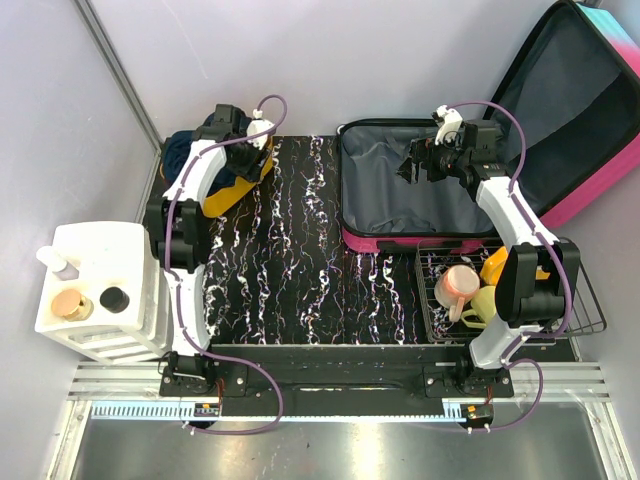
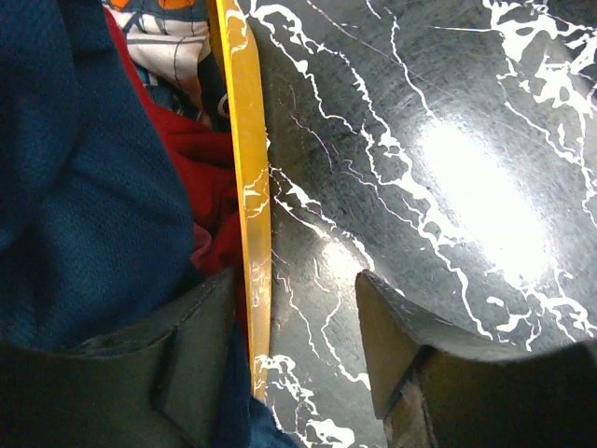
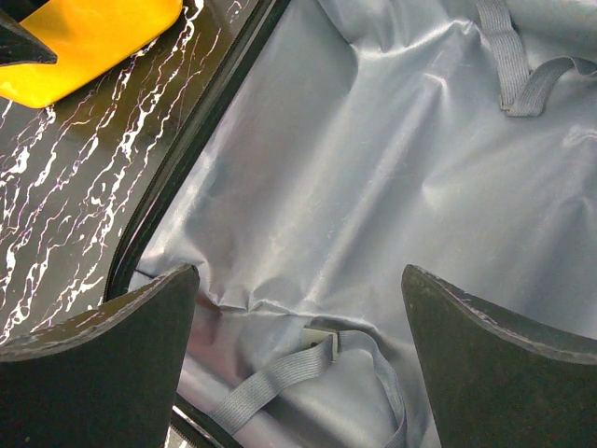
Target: Open, take out, and arrange the luggage
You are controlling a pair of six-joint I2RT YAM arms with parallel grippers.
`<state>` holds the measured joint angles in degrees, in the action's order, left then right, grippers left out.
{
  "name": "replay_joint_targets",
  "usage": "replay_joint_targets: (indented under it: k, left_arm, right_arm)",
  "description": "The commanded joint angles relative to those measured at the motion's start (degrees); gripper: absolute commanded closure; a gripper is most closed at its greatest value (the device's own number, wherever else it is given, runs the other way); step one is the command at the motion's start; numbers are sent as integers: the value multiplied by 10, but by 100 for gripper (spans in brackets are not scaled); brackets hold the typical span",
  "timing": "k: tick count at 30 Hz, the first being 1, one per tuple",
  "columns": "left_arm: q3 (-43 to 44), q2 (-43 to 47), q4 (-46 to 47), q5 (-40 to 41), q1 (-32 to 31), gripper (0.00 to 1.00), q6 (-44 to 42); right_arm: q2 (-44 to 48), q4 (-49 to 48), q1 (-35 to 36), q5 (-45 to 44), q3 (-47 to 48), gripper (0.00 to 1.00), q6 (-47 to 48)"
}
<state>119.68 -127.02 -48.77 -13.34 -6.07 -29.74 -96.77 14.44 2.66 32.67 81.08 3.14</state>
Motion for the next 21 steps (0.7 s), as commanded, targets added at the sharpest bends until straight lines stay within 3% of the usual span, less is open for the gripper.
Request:
replay_joint_targets:
  k: [1,6,10,14,15,21]
  left_arm:
    - [13,-23,4,46,0,48,77]
    - [8,-19,5,72,1,71,161]
    - [-10,-1,9,92,7,100,246]
    - [-58,24,31,125,25,100,324]
    - [-58,22,32,166,26,100,333]
    - [-15,-9,39,233,60,100,361]
  right_arm:
    - [13,-19,-3,14,12,0,11]
    - [18,-20,-3,14,6,0,10]
    - [20,-22,-3,13,3,0,10]
    - [22,-22,-3,12,0,0,9]
    - [21,-23,-2,13,0,0,8]
    - [18,-27,-3,18,2,0,0]
